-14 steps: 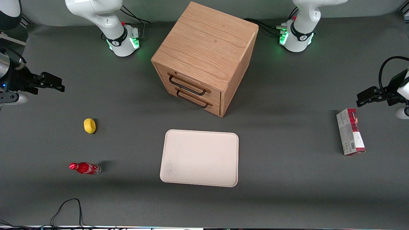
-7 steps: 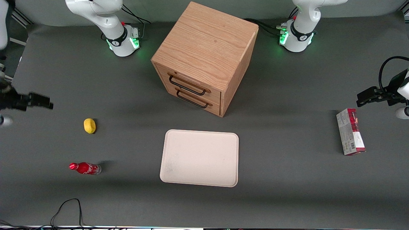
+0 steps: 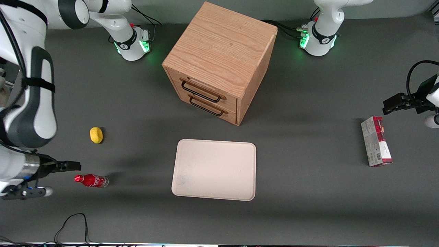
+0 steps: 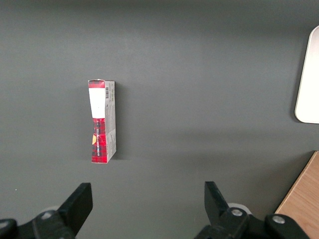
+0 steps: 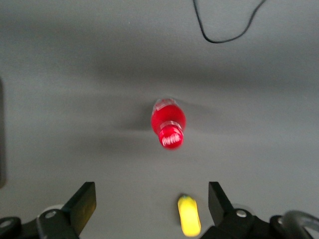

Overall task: Place coke bottle on tray
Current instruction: 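Lower the open right gripper around the bottle's neck and close it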

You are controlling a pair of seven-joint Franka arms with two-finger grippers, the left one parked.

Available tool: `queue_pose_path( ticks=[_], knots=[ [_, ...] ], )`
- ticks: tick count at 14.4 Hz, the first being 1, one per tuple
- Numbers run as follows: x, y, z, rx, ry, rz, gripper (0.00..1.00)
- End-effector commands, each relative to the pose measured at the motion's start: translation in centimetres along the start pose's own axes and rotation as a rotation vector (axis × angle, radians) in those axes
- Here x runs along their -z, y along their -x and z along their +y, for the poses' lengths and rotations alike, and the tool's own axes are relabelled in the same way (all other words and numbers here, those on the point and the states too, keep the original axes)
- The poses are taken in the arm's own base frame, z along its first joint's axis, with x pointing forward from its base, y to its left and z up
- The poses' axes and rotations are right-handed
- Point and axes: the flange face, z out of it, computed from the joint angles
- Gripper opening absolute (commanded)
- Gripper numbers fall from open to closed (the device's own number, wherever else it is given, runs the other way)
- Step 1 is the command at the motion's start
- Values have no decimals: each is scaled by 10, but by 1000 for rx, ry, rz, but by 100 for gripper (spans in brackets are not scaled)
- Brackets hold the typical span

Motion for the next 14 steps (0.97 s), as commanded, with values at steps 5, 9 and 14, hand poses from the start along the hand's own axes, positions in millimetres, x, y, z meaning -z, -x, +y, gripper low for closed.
queue_pose_path(
  ticks=[5,9,14],
  knots=[
    [-38,-12,9,13,-16,20,100],
    [-54,-14,11,45,-12,42,100],
    [-59,-15,11,45,-11,45,100]
  ],
)
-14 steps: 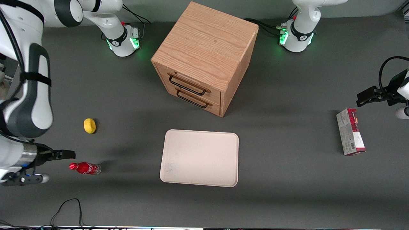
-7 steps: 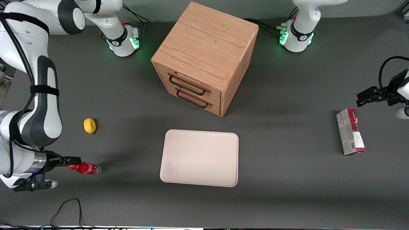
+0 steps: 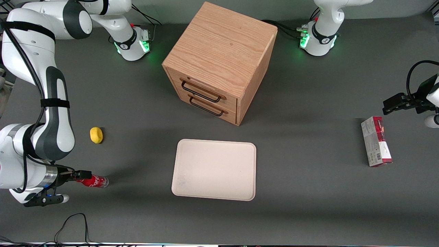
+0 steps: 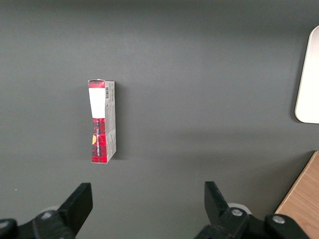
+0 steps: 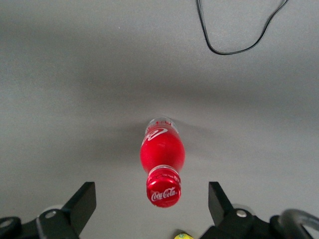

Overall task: Place coke bottle on tray
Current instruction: 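Lower the open right gripper around the bottle's neck and close it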

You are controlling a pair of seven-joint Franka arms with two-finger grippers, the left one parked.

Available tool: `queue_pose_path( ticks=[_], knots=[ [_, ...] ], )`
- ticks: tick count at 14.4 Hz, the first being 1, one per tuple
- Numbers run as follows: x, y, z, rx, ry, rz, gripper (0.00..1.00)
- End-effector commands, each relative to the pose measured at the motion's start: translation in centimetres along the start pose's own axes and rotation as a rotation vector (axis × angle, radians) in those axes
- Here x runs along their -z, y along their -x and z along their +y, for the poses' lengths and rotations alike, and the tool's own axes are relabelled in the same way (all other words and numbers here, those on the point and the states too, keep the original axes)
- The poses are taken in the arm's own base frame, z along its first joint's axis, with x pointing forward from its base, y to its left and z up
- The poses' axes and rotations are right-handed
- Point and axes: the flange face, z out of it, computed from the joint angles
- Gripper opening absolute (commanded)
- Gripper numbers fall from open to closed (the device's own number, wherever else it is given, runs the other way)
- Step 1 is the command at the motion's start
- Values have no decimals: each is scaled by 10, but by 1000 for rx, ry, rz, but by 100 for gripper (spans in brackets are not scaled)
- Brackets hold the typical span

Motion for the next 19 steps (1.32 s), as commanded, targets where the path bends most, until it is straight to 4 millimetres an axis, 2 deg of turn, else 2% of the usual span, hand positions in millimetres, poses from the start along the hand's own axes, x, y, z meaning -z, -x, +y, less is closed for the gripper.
queue_pose_path(
  ticks=[1,3,6,7,8,9,10,17,19],
  knots=[
    [-1,0,3,22,-19,20,100],
    [-12,-1,3,21,-16,29,100],
    [-17,0,10,12,-14,35,98],
    [-18,0,10,13,-15,34,95],
    [-19,0,11,11,-16,32,78],
    [-18,0,12,21,-15,32,31],
    [-18,1,12,50,-14,31,0],
    [-20,3,13,56,-16,22,0],
    [-13,3,8,51,-17,25,0]
  ],
)
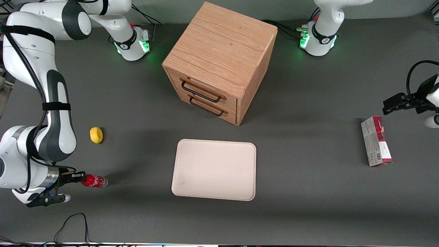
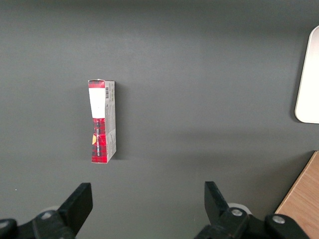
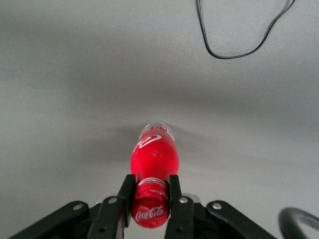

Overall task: Place coke bottle on tray
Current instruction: 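Lift the bottle with the right gripper and carry it toward the white tray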

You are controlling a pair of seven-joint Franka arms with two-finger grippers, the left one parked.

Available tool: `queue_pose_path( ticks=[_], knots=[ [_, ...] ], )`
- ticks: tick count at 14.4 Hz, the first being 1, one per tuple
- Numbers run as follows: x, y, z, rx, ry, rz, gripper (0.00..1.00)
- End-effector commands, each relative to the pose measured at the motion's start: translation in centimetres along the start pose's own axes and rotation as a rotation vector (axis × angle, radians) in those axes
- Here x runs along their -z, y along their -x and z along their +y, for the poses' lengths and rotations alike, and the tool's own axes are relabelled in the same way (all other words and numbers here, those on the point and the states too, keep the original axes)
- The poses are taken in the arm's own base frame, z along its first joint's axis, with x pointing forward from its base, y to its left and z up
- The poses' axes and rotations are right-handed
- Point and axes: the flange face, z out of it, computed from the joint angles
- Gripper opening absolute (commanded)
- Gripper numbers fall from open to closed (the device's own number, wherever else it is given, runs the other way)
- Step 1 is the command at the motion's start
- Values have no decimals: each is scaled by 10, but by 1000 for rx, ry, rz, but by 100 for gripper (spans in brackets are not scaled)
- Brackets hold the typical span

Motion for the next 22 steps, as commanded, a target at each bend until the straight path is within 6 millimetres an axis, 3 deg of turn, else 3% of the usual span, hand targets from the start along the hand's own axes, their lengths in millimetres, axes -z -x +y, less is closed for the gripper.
queue_pose_path(
  ticks=[1,3,6,10,12,14,16,20,22],
  knots=[
    [12,3,-3,10,-19,5,0],
    [39,11,-5,7,-28,-21,0],
    [100,33,-11,8,-38,-50,0],
    [195,80,-28,27,-44,-93,0],
    [230,109,-31,30,-53,-104,0],
    [244,141,-44,46,-63,-111,0],
    [249,159,-46,48,-70,-118,0],
    [256,158,-78,-18,-61,-121,0],
    [261,146,-130,-29,-48,-106,0]
  ],
)
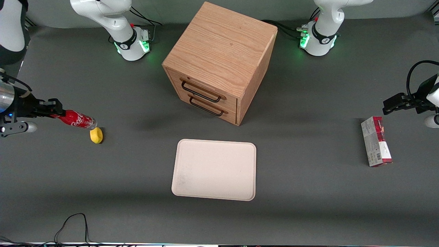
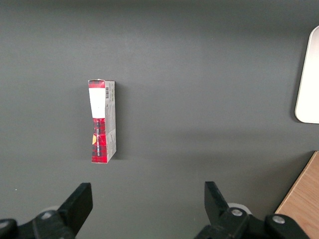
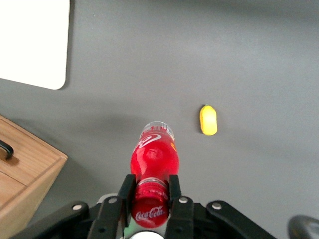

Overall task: Place coke bottle on tray
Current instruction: 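Lift the bottle with the right gripper and carry it toward the white tray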

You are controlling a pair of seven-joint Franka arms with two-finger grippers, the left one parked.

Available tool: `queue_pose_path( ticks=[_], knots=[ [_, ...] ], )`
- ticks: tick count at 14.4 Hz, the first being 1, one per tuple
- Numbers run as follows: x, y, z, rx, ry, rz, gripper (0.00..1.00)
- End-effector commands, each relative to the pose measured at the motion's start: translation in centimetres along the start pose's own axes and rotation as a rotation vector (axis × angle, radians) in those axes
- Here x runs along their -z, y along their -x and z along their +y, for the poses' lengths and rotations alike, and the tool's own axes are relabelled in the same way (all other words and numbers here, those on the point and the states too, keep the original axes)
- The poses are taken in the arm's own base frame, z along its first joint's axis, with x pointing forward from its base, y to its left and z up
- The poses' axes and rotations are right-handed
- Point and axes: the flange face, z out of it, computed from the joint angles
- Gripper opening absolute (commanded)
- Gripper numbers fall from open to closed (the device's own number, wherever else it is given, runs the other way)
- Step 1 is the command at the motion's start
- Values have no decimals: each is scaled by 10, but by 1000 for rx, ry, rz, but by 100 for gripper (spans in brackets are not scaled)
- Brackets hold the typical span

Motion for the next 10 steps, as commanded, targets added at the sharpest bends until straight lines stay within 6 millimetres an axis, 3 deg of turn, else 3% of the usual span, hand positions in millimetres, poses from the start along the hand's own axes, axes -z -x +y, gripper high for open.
queue_pose_path(
  ticks=[1,5,7,10],
  knots=[
    [8,-14,-68,-54,11,32,0],
    [-12,-74,-164,-239,-10,66,0],
    [-35,-106,-204,-314,-23,91,0],
    [-69,-143,-238,-337,-87,169,0]
  ],
)
